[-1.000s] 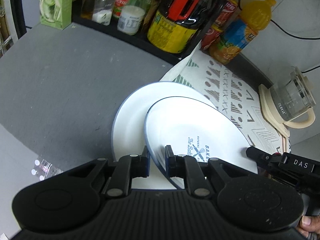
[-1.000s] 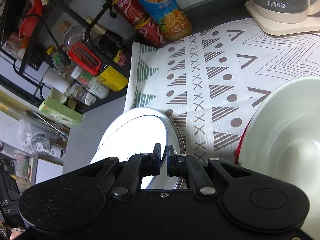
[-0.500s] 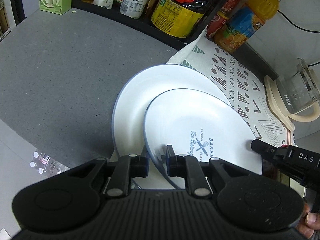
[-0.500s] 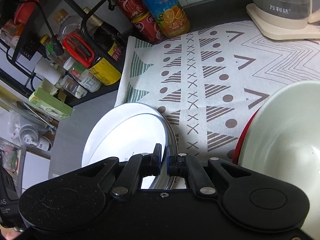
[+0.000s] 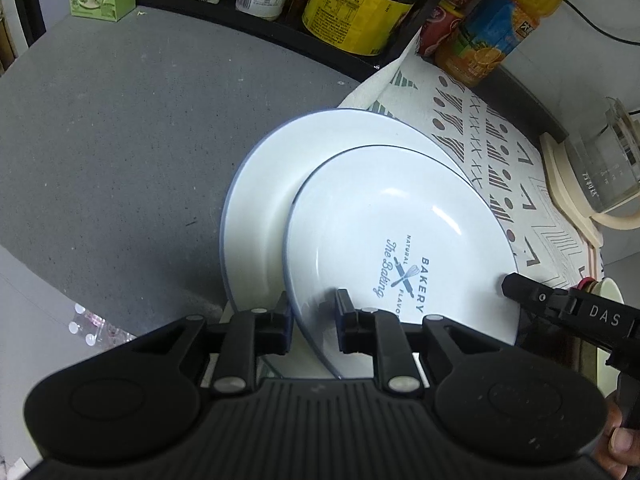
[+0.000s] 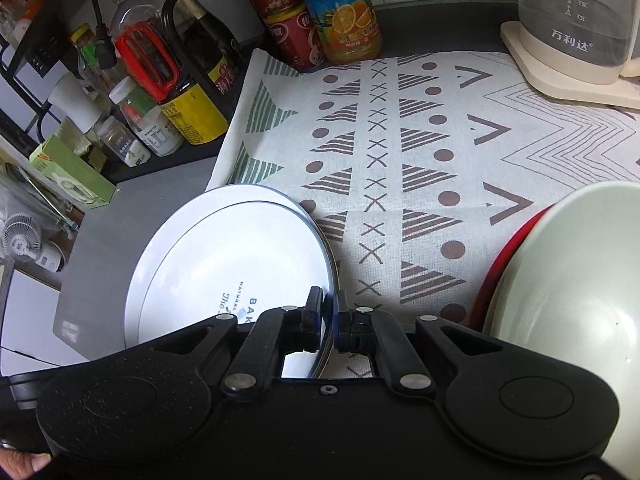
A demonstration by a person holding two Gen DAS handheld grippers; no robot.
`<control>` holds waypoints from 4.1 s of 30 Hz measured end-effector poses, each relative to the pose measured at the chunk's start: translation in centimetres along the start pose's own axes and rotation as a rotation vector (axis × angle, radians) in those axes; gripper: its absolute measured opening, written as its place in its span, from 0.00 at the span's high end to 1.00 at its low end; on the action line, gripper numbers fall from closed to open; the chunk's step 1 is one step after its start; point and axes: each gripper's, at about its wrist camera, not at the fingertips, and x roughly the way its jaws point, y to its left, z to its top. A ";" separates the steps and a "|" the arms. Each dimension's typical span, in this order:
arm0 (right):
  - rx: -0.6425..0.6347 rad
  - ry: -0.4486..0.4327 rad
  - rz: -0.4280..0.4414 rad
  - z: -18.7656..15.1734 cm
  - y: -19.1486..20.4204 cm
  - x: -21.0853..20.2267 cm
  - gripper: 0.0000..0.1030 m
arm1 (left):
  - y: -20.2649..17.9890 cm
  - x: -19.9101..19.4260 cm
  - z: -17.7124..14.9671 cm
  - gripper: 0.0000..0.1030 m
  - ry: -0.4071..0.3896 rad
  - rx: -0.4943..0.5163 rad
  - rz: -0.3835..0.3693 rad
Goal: Organize plates and bowls
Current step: 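Lower the 'BAKERY' plate onto the 'Sweet' plate and open both grippers, then move both grippers to the rim of the nested green and red bowls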
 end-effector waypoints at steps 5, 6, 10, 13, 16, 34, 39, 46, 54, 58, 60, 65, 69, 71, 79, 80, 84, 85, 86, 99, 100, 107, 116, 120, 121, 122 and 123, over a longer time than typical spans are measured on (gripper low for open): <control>-0.006 -0.007 -0.008 0.0 0.2 0.3 0.95 | -0.2 0.1 0.4 0.81 0.001 0.020 0.018; -0.006 -0.008 -0.008 0.0 0.3 0.3 0.95 | -0.3 0.2 0.5 0.81 0.004 0.019 0.020; 0.003 -0.007 -0.002 0.1 0.3 0.4 0.95 | -0.4 0.1 0.6 0.80 0.021 0.019 0.040; 0.004 -0.010 -0.002 0.1 0.3 0.4 0.96 | -0.6 -0.2 0.9 0.74 0.023 0.036 0.060; 0.005 -0.013 0.010 0.2 0.3 0.4 1.00 | -0.6 -0.7 1.3 0.68 0.004 0.038 0.068; 0.023 0.015 0.031 0.8 0.4 1.2 0.97 | 1.3 -2.6 2.0 0.54 -0.048 0.008 0.135; 0.014 0.030 0.036 0.5 0.5 1.1 0.97 | 2.4 -1.5 1.7 0.54 -0.018 -0.024 0.141; 0.004 0.039 0.035 0.0 0.7 0.8 0.97 | 2.7 -1.6 1.7 0.54 -0.030 -0.032 0.136; 0.011 -0.021 0.057 0.3 0.8 -1.4 0.75 | 2.4 -2.2 1.9 0.54 -0.053 -0.004 0.177; 0.012 -0.095 0.060 0.9 0.8 -3.6 0.60 | 1.8 -3.1 2.3 0.52 -0.086 0.013 0.182; -0.007 -0.147 0.038 1.0 1.0 -4.9 0.51 | 1.4 -3.8 2.5 0.47 -0.103 0.015 0.181; 0.005 -0.227 0.044 0.8 0.4 -7.0 0.25 | -0.3 -5.5 2.9 0.19 -0.160 0.017 0.169; 0.018 -0.266 0.024 0.4 -0.4 -8.0 0.12 | -1.6 -6.4 3.1 0.16 -0.172 0.032 0.130; 0.031 -0.288 0.018 0.2 -0.8 -8.7 0.05 | -2.1 -6.6 3.0 0.14 -0.167 0.049 0.115; 0.094 -0.347 -0.015 -0.6 -2.8 -11.0 0.00 | -4.3 -7.3 2.2 0.13 -0.167 0.077 0.085; 0.102 -0.350 -0.023 -0.7 -3.1 -11.2 0.00 | -4.7 -7.3 2.2 0.13 -0.169 0.089 0.079; 0.138 -0.366 -0.048 -1.2 -4.4 -12.0 0.00 | -6.1 -7.4 1.7 0.07 -0.173 0.127 0.042; 0.149 -0.370 -0.056 -1.4 -4.7 -12.2 0.00 | -6.5 -7.4 1.7 0.07 -0.174 0.135 0.035; 0.159 -0.374 -0.064 -1.5 -5.0 -12.4 0.00 | -6.9 -7.3 1.6 0.06 -0.174 0.145 0.030; 0.246 -0.409 -0.154 -3.8 -9.3 -14.7 0.00 | -13.1 -5.4 0.5 0.00 -0.144 0.296 -0.086; 0.256 -0.409 -0.160 -4.0 -9.6 -14.7 0.00 | -13.6 -5.3 0.4 0.00 -0.142 0.306 -0.091; 0.315 -0.403 -0.198 -5.0 -11.8 -15.0 0.00 | -16.8 -4.1 -0.3 0.00 -0.102 0.381 -0.130; 0.359 -0.368 -0.217 -6.1 -13.8 -14.8 0.00 | -19.9 -2.0 -1.4 0.00 -0.040 0.468 -0.146; 0.384 -0.339 -0.208 -6.8 -14.7 -14.2 0.01 | -20.8 -0.9 -2.0 0.01 -0.006 0.488 -0.154; 0.391 -0.333 -0.209 -6.9 -14.9 -14.0 0.01 | -21.0 -0.6 -2.1 0.02 0.005 0.495 -0.162; 0.398 -0.325 -0.208 -7.0 -15.1 -13.8 0.02 | -21.2 -0.4 -2.3 0.03 0.011 0.503 -0.169; 0.405 -0.318 -0.206 -7.1 -15.3 -13.7 0.03 | -21.4 -0.2 -2.5 0.03 0.014 0.511 -0.175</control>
